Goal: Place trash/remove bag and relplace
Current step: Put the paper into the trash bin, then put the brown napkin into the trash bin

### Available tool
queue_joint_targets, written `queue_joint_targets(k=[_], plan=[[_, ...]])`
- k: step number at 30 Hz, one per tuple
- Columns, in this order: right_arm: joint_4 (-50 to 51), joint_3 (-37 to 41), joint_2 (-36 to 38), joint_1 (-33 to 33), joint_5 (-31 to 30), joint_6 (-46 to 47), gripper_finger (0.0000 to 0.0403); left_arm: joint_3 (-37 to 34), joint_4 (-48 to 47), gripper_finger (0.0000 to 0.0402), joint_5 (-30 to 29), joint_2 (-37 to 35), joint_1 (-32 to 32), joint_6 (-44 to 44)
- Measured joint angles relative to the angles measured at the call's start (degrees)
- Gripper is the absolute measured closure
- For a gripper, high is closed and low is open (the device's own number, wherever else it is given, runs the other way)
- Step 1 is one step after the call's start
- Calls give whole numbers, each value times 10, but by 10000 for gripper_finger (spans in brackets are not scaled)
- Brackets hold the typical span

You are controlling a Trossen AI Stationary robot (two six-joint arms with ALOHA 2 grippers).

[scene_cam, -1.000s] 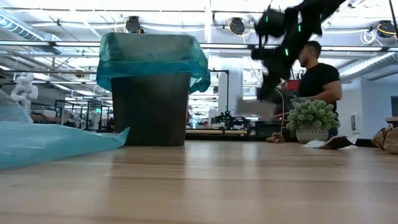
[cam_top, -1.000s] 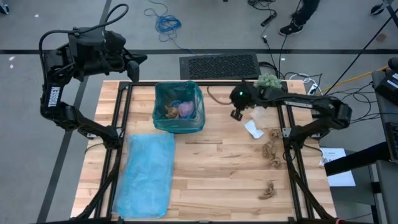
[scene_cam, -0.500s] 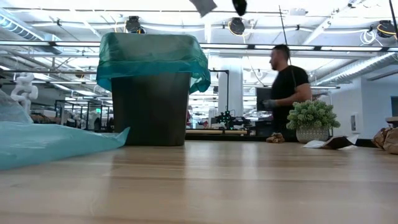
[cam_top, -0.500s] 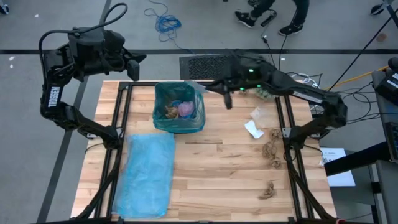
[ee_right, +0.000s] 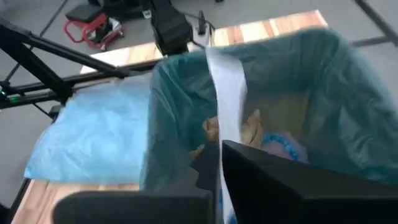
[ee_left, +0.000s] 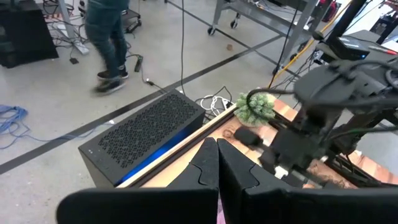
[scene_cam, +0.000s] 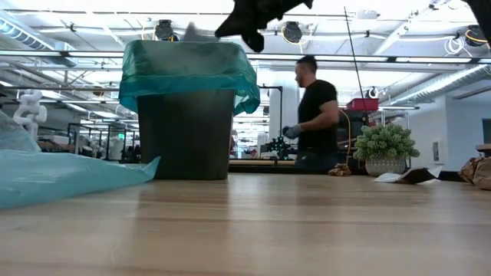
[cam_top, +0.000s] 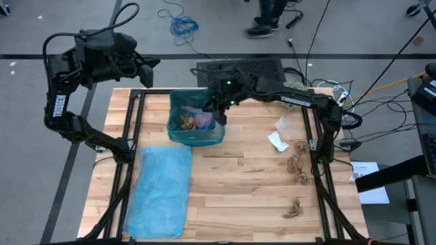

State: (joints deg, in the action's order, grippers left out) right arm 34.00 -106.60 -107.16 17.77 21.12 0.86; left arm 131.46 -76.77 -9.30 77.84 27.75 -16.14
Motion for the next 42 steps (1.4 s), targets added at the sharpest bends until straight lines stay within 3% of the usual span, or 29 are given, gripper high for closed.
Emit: queue_joint_targets(k=[11, 16, 20, 26, 30, 36, 42], plan=[[-19, -5, 4, 6, 0, 2, 228, 0, -2, 402, 0, 0, 0, 0], [-4, -5, 18, 26, -2, 13, 186, 0, -3, 402, 0, 0, 0, 1], [39, -5, 48, 57, -31, 9, 177, 0, -3, 402, 0, 0, 0, 1], [206, -5, 88, 135, -133, -46, 177, 0, -5, 402, 0, 0, 0, 1], [288, 10, 86, 203, -156, -60, 177, 0, -5, 402, 0, 0, 0, 5], [255, 135, 75, 285, -155, -67, 177, 0, -5, 402, -1, 0, 0, 15], [197, 267, 75, 312, -163, -65, 177, 0, -5, 402, -2, 0, 0, 15]])
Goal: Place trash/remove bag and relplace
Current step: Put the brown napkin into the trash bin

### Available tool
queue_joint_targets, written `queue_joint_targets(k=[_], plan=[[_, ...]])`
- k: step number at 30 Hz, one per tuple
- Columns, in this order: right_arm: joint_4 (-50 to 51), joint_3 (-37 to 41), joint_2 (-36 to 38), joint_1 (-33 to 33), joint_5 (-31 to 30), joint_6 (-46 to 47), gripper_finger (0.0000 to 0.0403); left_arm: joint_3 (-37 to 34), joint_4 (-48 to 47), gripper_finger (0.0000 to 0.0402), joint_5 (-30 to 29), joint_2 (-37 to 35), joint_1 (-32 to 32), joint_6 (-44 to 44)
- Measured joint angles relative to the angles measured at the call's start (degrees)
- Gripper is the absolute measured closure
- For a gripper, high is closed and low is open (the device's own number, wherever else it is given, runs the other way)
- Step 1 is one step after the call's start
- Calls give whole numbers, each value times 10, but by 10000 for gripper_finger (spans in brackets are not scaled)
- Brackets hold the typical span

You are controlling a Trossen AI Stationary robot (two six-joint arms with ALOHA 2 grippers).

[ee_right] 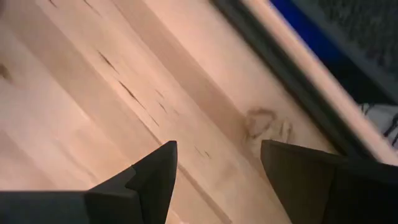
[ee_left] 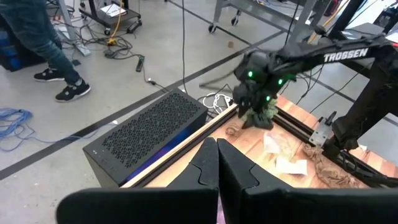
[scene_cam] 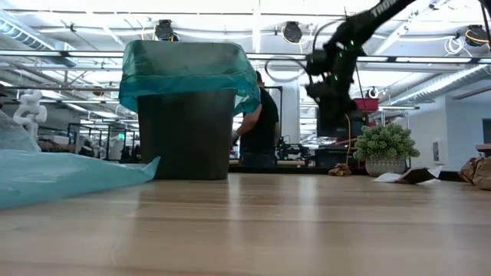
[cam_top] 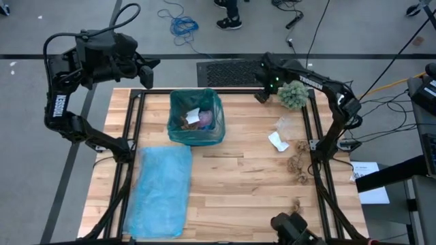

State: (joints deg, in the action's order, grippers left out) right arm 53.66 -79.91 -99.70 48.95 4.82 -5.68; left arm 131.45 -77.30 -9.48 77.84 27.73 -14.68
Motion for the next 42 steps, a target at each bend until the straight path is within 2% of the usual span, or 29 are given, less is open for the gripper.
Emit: queue_joint_targets(k=[6, 10, 15, 24, 28, 33, 42], plan=[[-85, 67, 0, -3, -74, 5, 177, 0, 0, 402, 0, 2, 0, 0], [-121, 82, -4, -1, -84, 5, 177, 0, 0, 402, 0, 2, 0, -1], [-123, 82, -39, 5, -137, 1, 177, 0, 0, 402, 0, 2, 0, -14], [-132, 83, -102, 15, -169, 3, 185, 0, 0, 402, 0, 2, 0, -15], [-126, 82, -121, 17, -163, 3, 238, 0, -1, 402, 0, 2, 0, -17], [-120, 82, -116, 13, -107, -5, 377, 0, -4, 402, 0, 2, 0, -26], [-79, 38, -21, -13, 9, 5, 400, 0, -4, 402, 0, 2, 0, -26]])
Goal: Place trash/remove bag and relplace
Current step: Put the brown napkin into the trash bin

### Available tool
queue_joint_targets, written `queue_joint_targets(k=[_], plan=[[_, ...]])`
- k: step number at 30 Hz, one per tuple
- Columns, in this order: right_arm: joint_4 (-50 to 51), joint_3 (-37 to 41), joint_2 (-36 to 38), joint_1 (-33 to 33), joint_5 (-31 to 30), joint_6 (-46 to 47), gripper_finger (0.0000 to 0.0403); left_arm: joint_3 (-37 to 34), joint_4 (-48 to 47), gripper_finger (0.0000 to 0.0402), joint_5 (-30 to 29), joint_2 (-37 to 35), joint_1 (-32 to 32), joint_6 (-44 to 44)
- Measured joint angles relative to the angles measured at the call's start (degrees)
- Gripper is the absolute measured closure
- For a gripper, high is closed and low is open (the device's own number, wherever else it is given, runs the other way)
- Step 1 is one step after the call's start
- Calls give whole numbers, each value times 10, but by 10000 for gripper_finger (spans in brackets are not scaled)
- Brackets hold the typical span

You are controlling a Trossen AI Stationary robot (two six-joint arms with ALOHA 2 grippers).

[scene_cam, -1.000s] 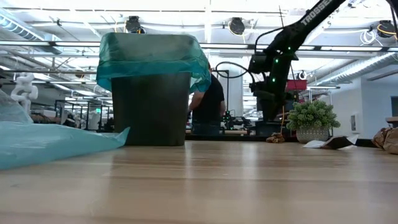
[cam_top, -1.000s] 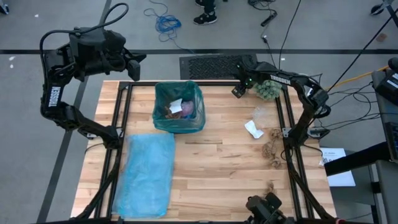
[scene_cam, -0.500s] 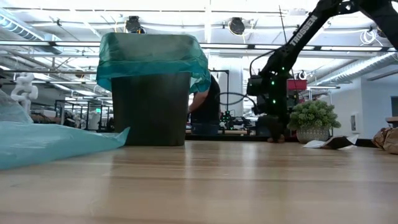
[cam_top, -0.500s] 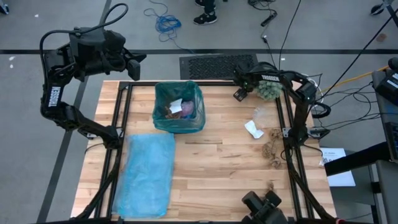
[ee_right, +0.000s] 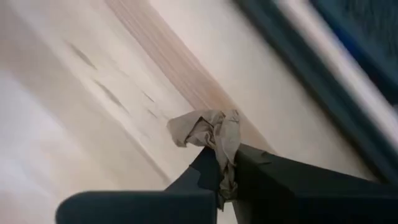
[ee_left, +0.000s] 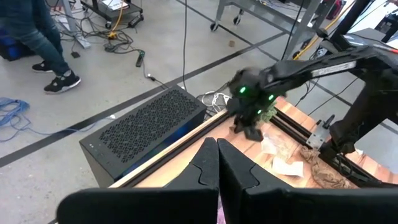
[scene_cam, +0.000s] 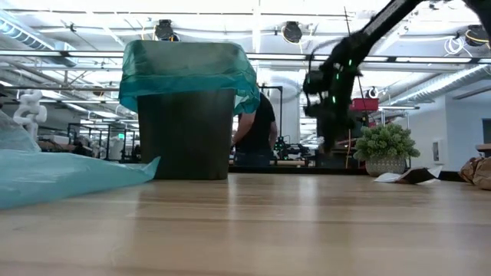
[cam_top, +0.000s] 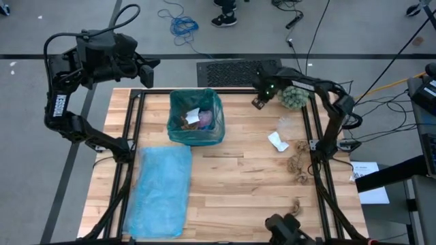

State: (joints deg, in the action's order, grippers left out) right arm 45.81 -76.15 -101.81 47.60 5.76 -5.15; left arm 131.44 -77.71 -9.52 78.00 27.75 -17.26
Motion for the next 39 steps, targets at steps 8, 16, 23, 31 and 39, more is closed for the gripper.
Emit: queue_joint_targets(k=[8, 16, 23, 31, 39], plan=[[-72, -95, 111, -58, 200, 17, 402, 0, 0, 402, 0, 0, 0, 0], [-136, -275, 92, -208, 197, 29, 403, 0, 2, 402, -17, 0, 0, 0], [-80, -410, -21, -279, 158, 24, 403, 0, 1, 402, -17, 0, 0, 1], [3, -444, -126, -292, 136, 16, 379, 0, 0, 402, -17, 0, 0, 1], [18, -444, -144, -294, 135, 44, 227, 0, -9, 402, -17, 0, 0, 2]])
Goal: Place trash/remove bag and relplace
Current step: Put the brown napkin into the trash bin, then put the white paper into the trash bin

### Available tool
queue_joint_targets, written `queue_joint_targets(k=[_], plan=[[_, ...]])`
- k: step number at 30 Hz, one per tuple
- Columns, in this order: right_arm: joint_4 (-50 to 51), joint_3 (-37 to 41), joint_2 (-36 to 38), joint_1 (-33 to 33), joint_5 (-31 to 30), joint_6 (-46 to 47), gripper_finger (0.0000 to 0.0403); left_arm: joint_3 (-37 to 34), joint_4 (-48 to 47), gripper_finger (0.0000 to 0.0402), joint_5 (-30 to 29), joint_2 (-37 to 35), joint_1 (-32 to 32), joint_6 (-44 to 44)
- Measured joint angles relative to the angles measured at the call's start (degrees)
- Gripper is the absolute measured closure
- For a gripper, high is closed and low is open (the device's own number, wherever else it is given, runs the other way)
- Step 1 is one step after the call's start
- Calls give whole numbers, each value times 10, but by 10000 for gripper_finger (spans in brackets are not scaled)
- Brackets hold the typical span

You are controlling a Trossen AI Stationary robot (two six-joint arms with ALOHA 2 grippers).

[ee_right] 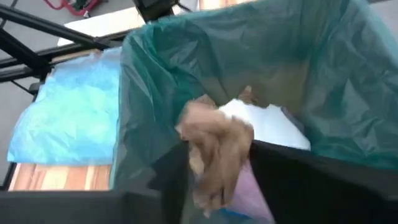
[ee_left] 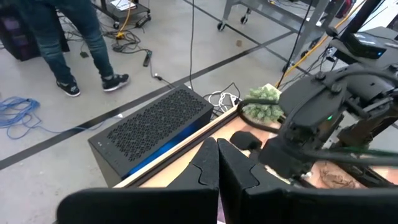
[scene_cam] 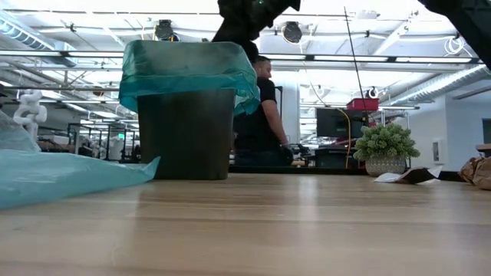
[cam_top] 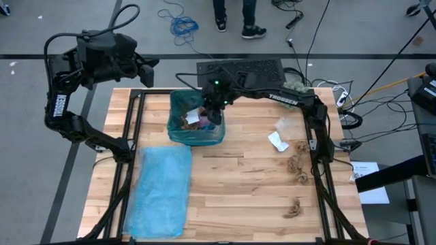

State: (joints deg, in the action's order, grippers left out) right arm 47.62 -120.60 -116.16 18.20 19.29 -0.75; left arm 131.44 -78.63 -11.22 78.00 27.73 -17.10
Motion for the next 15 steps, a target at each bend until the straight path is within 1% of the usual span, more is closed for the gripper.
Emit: queue_joint_targets(k=[3, 7, 10, 12, 15], plan=[[-18, 0, 5, 1, 0, 0, 175, 0, -1, 402, 0, 0, 0, 0], [-19, -19, 11, 8, 0, 1, 133, 0, -1, 402, 0, 0, 0, 0], [9, -45, 11, 14, 0, 0, 122, 0, -1, 402, 0, 0, 0, 0], [47, -67, 11, 19, 0, -4, 121, 0, -1, 402, 0, 0, 0, 0], [161, -110, 16, 28, 0, -31, 127, 0, -6, 402, 0, 0, 0, 0]])
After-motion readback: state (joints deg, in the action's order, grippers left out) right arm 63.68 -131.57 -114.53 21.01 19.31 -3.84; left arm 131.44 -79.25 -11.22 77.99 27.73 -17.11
